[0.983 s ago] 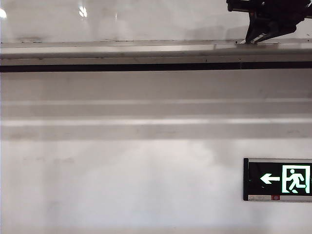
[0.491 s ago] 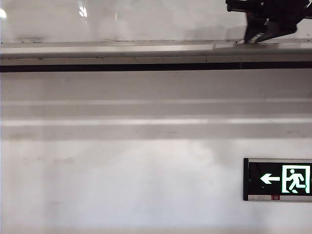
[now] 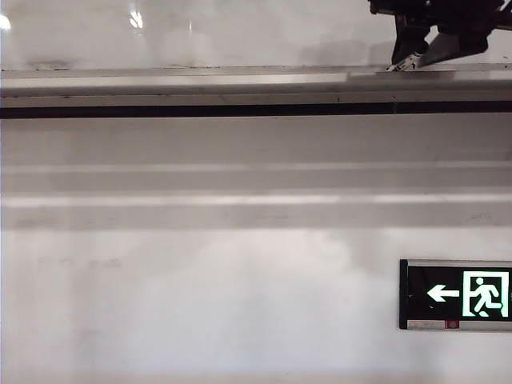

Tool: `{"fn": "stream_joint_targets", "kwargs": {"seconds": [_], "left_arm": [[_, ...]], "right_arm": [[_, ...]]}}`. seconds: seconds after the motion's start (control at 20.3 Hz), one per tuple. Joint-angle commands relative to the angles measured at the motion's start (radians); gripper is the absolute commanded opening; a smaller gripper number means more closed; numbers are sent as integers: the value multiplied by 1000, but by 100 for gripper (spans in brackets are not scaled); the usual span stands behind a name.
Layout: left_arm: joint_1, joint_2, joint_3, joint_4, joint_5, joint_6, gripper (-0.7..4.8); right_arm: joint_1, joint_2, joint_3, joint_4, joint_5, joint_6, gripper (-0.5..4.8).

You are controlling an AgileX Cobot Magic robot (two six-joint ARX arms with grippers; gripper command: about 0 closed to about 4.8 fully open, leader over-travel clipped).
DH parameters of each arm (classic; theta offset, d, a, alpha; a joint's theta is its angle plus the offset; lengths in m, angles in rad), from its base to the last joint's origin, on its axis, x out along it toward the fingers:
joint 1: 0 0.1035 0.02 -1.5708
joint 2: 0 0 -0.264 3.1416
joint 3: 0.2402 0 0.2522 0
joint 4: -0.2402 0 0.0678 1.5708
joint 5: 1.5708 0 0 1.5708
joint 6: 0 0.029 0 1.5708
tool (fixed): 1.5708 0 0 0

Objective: Take a marker from the whiteboard tray, write "Hi!" on the whiteboard, and then put the marker back vertically into the whiteboard tray.

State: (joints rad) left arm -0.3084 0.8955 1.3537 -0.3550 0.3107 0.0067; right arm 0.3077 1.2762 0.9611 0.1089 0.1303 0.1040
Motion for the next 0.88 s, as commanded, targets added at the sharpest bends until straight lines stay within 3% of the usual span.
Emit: {"fn": "stream_joint_targets", "kwargs": {"seconds": [0.05, 0.54, 0.59, 0.64, 0.69, 0.88], "left_arm": [[0, -2, 3, 11, 0, 0, -5], [0, -1, 3, 11, 0, 0, -5], [0, -1, 3, 11, 0, 0, -5], [0, -1, 3, 12, 0, 0, -5], [0, -1, 3, 11, 0, 0, -5], [0, -2, 3, 12, 1, -48, -5]], "right_arm": [[2, -5, 5, 31, -3, 1, 181], [3, -90, 6, 97, -55, 1, 180], [3, -114, 6, 99, -55, 1, 158], [3, -134, 6, 99, -55, 0, 57], [3, -159, 5, 94, -56, -3, 6], [3, -310, 5, 48, -58, -3, -5]]}}
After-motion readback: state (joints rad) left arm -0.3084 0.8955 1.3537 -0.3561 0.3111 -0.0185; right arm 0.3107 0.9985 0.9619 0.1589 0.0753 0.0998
